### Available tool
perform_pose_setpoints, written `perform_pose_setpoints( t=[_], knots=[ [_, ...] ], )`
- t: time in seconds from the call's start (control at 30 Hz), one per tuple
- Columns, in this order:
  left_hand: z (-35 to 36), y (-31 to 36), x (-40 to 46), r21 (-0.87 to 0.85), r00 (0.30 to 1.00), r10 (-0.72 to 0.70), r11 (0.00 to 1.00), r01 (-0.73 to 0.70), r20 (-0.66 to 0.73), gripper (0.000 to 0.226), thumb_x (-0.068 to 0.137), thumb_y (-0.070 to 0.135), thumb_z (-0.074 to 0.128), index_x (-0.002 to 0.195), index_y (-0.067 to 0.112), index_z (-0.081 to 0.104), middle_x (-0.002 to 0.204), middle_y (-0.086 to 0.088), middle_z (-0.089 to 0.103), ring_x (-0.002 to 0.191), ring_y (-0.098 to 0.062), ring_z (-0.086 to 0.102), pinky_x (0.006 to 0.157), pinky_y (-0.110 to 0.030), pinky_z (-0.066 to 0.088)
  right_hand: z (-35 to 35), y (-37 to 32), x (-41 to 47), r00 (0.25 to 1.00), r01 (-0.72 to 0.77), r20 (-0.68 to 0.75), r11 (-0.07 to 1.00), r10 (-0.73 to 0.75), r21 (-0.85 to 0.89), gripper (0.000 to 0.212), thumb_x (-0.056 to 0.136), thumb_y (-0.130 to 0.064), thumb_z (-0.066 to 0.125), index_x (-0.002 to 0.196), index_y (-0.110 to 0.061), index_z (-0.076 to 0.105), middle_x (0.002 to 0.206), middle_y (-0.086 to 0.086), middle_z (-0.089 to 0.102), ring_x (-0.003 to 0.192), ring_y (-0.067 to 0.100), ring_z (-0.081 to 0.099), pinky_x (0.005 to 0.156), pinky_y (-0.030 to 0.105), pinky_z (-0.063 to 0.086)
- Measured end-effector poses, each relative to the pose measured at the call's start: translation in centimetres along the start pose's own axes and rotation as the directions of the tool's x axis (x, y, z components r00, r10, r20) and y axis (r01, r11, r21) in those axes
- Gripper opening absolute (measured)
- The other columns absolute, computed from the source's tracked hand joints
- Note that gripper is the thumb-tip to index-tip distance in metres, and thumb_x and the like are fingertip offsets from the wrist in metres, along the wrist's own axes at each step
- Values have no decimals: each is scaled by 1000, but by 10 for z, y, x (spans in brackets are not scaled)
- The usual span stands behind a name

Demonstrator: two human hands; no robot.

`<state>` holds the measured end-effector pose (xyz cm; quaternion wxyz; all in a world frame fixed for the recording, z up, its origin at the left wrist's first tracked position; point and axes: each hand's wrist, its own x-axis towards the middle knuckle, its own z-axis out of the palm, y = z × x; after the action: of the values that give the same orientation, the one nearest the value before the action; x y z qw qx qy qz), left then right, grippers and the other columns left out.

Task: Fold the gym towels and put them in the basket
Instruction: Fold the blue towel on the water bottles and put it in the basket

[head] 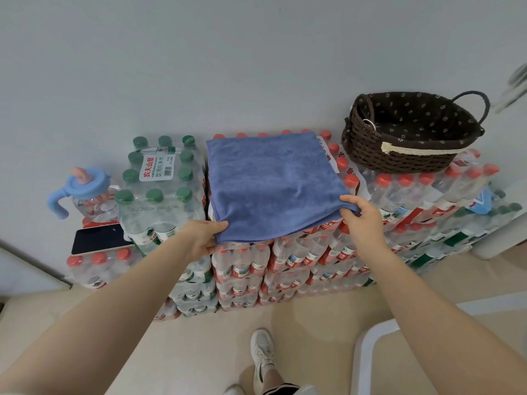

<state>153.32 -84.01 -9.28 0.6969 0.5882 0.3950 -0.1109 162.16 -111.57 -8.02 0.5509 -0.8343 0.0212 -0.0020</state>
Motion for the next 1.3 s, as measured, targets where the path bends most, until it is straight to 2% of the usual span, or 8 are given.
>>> perform_pose_setpoints(
  t=[0.2,0.47,0.67,0.9,1.0,1.1,1.2,1.3],
  knots=[
    [-4,1,-1,-86,999,27,996,-30,-30,16,91,8,54,76,4,52,74,-10,54,63,-17,49,38,-15,47,-3,0,1,998,30,-55,997,-34,-72,18,89,-2,51,98,-17,47,84,-3,55,81,25,57,74,41,50],
    [-7,-11,-7,-118,983,148,980,-161,-110,26,95,7,46,69,7,44,71,-7,45,63,-15,45,41,-14,48,-12,19,-6,999,4,-38,904,-22,-428,9,93,-7,43,93,-15,40,85,15,61,69,29,59,58,40,48],
    [-12,-8,-14,-192,962,225,948,-253,-157,21,94,12,50,79,19,37,66,-9,44,50,-15,38,36,-15,41,-19,9,-14,993,-73,89,997,72,14,35,93,6,32,79,-22,47,105,7,57,74,26,66,64,27,56],
    [-23,16,-25,-272,937,339,913,-306,84,40,85,-11,23,85,8,58,79,-7,54,59,-14,50,60,-22,44,-35,-4,-1,961,-243,203,921,187,304,29,92,2,40,83,-14,62,94,6,62,84,18,63,65,30,54],
    [-31,39,-16,-103,911,378,925,-365,164,44,81,-21,27,106,1,55,95,-10,59,81,-17,59,74,-22,49,-34,-16,25,928,-287,320,913,190,290,27,93,4,39,99,-12,59,98,3,63,91,14,62,71,29,49],
    [-30,64,0,254,891,420,855,-452,173,38,81,-12,55,116,2,57,102,-10,66,95,-20,63,89,-28,50,-22,-29,53,978,-133,170,990,123,47,13,92,-7,52,102,-10,60,83,0,65,76,9,59,66,21,45],
    [-15,90,12,495,845,534,731,-470,14,9,87,8,57,91,6,65,72,-8,63,67,-19,56,57,-19,44,-10,-42,83,999,7,38,1000,-7,2,8,90,-12,56,95,-11,62,75,0,59,69,10,51,58,14,42],
    [0,118,30,528,797,589,723,-446,-134,30,91,30,53,84,3,62,73,-12,56,68,-22,47,56,-28,34,4,-55,116,999,-2,53,997,-2,79,9,93,-13,51,95,-11,59,82,0,59,76,12,52,60,17,43]
  ],
)
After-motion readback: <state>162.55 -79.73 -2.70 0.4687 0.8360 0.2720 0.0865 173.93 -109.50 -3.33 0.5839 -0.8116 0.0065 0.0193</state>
